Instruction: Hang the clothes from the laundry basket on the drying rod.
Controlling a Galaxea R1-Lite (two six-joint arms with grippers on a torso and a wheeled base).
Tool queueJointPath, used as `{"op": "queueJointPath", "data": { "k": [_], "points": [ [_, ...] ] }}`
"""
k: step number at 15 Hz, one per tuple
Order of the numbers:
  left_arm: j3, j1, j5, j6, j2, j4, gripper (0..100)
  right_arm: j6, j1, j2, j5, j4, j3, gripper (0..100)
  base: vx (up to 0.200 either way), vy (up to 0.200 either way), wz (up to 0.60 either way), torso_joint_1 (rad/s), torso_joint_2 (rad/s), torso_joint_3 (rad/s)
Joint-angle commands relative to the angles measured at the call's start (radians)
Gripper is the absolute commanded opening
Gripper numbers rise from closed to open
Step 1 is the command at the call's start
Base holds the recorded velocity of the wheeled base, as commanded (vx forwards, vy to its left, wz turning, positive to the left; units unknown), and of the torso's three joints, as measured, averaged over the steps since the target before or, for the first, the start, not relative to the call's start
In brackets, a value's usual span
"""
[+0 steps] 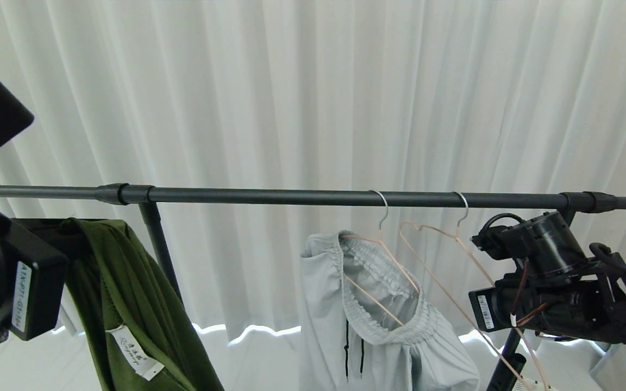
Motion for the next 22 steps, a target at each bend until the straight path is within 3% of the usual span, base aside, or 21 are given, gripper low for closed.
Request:
{"op": "queueJointPath", "data": {
  "k": [1,11,18,22],
  "points": [
    [0.0,0.0,0.0,0.0,0.0,0.0,0,-0.001,0.0,-0.034,-0.016,-0.002,-0.001,0,0.0,0.0,0.0,0.0,0.0,0.0],
    [0.037,0.0,0.002,0.039,-0.045,-0.004,0,-0.009,0.002,-0.218,-0.052,0.01,0.037,0,0.0,0.0,0.0,0.0,0.0,0.0],
    [0.042,0.0,0.002,0.049,-0.039,-0.004,0,-0.029,0.025,-0.353,-0.058,0.009,0.14,0,-0.2,0.0,0.0,0.002,0.0,0.004],
    [0.052,0.0,0.002,0.05,-0.039,-0.004,0,-0.04,0.062,-0.376,-0.058,0.007,0.141,0,-0.2,0.0,0.0,0.002,0.0,0.004]
  ]
}}
